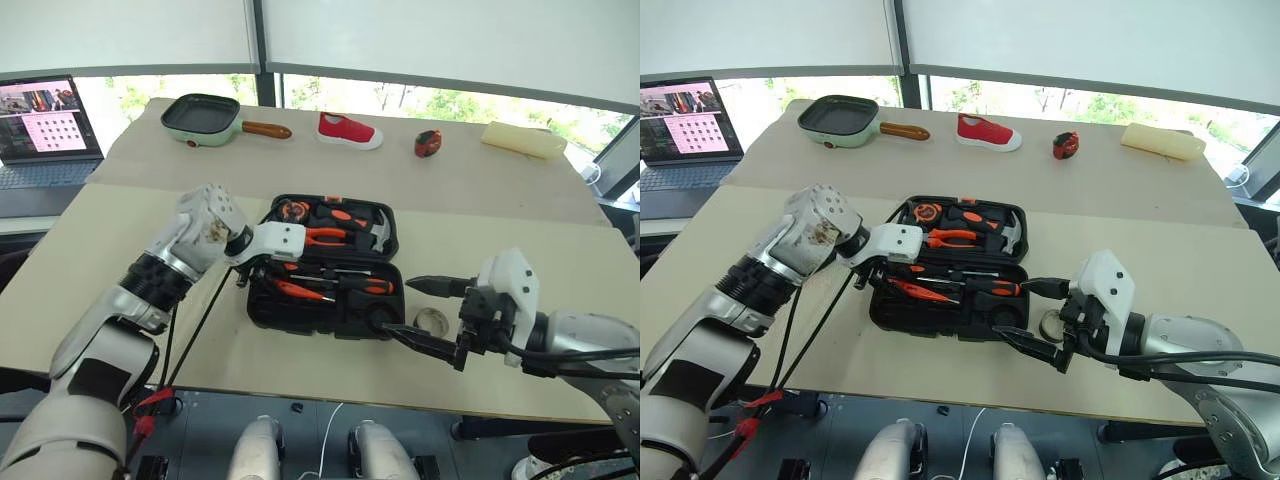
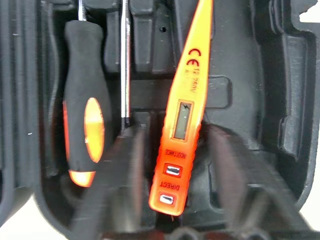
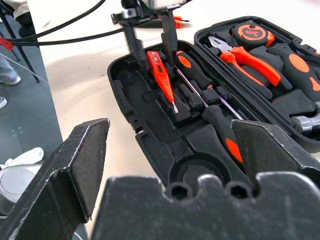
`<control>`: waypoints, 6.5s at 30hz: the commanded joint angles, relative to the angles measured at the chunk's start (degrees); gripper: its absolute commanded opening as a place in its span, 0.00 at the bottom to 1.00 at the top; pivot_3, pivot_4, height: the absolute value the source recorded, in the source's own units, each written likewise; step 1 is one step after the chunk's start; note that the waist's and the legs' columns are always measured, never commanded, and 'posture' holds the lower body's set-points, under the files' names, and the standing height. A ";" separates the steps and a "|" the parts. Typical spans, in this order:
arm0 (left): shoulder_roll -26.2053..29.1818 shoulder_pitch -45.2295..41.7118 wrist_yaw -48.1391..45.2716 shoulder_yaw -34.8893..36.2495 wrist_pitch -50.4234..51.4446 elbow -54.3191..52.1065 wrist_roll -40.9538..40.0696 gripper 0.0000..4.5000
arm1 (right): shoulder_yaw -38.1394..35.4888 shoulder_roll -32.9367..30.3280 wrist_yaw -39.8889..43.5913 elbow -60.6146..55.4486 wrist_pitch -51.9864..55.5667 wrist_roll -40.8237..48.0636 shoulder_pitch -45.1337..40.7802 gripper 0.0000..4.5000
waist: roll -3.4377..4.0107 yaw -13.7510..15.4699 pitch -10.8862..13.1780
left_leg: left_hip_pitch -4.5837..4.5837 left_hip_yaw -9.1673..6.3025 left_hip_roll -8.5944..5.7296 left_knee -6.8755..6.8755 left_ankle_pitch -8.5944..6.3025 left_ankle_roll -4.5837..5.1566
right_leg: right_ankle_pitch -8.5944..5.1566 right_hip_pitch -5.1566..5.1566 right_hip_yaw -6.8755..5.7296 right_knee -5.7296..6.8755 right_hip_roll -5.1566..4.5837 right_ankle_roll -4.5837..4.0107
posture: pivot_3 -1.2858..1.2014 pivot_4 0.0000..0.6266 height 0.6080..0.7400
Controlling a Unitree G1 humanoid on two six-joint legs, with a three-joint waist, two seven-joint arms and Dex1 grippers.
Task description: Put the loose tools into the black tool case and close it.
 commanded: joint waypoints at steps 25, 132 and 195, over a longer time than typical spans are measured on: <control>-5.84 11.59 13.39 18.26 2.82 -2.12 -16.89 0.02 | 0.09 -0.72 0.98 0.29 -2.25 -0.83 -1.10 1.00 | 0.00 -0.15 0.00 | -0.15 -0.13 0.00 0.27 -0.03 0.04 | 0.00 0.02 -0.10 0.07 -0.01 0.03 | 0.52 0.24 1.00; -2.99 30.32 23.76 17.99 -8.74 2.02 -17.97 0.02 | 4.88 0.60 -0.58 0.79 -1.80 -0.70 -3.35 1.00 | 0.47 -0.86 -0.65 | 0.22 -0.12 -0.01 0.24 -0.04 0.03 | 0.02 0.42 -0.14 -0.03 -0.07 0.04 | 0.52 0.24 1.00; 10.08 64.95 37.78 67.23 1.75 -23.33 -32.03 0.99 | 15.55 2.27 13.74 13.86 -6.52 -5.88 -20.78 1.00 | -0.18 -0.74 -0.24 | 0.49 0.05 0.13 -0.89 -0.05 0.00 | 0.04 0.11 0.06 -0.89 -0.23 -0.12 | 0.52 0.24 1.00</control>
